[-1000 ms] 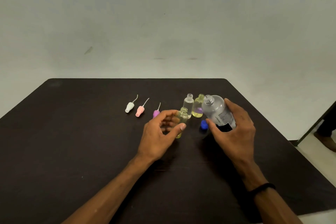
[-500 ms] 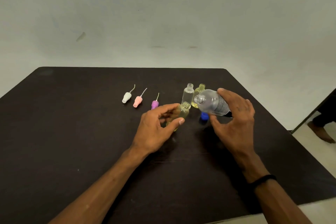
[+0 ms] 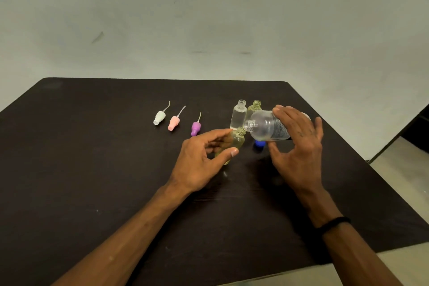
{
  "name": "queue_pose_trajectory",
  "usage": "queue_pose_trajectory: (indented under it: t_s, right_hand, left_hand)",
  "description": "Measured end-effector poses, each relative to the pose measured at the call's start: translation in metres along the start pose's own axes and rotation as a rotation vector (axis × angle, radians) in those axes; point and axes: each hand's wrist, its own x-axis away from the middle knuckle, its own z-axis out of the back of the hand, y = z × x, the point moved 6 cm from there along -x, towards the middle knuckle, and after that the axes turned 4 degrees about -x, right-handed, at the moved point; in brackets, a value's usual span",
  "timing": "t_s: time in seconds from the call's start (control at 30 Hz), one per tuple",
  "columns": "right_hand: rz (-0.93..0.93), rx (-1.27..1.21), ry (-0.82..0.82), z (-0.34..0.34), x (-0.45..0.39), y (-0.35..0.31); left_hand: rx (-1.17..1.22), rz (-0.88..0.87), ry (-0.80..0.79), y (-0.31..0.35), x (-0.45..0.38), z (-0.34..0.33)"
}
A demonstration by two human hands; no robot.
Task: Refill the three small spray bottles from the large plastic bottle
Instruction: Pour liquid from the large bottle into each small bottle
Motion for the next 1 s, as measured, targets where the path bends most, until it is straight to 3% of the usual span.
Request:
queue_pose_trajectory:
  t_s: [1.0]
  right_hand:
    - [0.019, 0.015, -0.001, 0.0025, -0.0013, -0.0040]
  left_hand:
    - [-0.009, 0.027, -0.037, -0.0016, 0.0003, -0.0009]
